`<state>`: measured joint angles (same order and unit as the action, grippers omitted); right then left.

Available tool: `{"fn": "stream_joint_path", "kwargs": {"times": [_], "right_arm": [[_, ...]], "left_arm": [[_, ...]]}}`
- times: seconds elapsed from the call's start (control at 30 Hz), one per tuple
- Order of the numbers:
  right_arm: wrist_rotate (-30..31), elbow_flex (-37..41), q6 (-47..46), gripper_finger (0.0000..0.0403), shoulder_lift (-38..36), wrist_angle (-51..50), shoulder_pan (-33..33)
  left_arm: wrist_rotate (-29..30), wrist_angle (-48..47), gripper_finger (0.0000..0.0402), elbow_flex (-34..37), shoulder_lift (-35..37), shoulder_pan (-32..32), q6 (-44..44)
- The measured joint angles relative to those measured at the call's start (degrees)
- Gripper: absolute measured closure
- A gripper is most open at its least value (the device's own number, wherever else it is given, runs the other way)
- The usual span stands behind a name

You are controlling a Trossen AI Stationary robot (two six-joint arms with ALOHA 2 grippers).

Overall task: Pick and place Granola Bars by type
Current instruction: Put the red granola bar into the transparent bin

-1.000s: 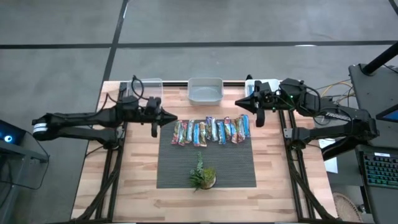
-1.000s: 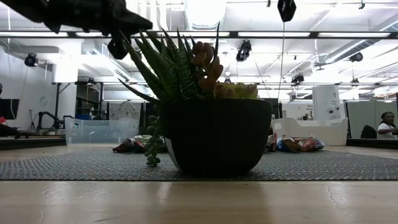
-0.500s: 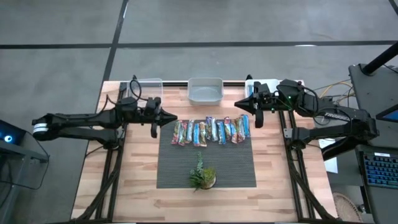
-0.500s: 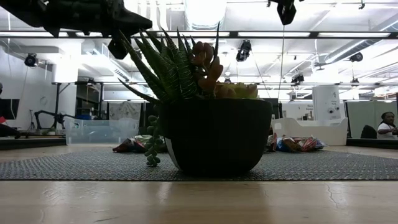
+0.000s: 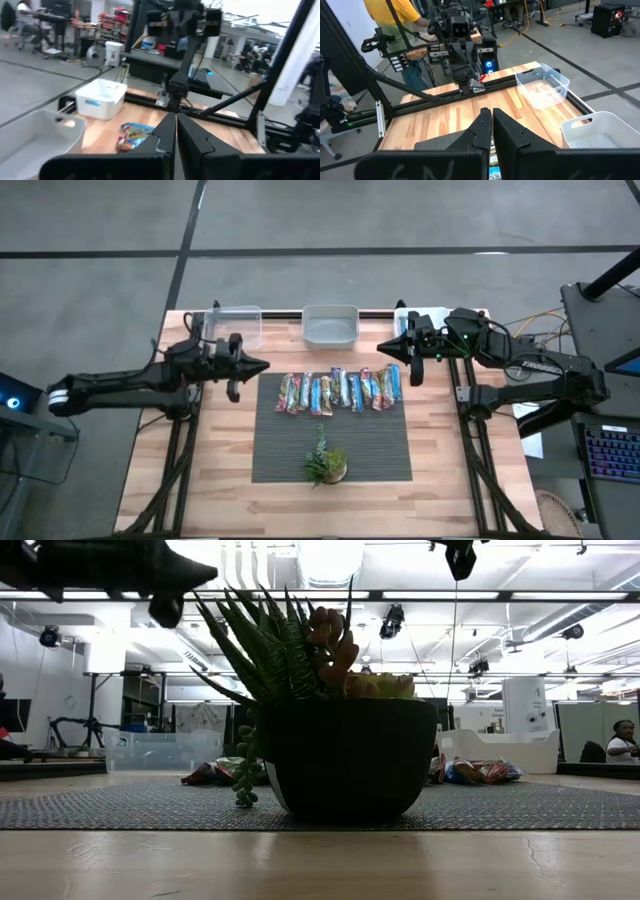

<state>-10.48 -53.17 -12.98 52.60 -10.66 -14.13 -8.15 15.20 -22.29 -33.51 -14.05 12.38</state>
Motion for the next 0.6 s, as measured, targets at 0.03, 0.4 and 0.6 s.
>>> {"fn": "stream_joint_path", "kwargs": {"times": [0.03,0.4,0.6], "right_arm": [[0.0,0.0,0.09,0.0394,0.0,0.0,0.0],[3.14,0.04,0.04,0.0394,0.0,0.02,-0.02],[3.16,0.04,-0.06,0.0394,0.0,0.0,-0.02]], "left_arm": [[0.66,0.02,0.0402,0.62,0.62,-0.11,0.77],[9.23,-8.44,0.0402,-2.71,1.19,-0.62,8.54],[9.96,-22.41,0.0395,-12.72,-1.82,-0.97,11.11]]}}
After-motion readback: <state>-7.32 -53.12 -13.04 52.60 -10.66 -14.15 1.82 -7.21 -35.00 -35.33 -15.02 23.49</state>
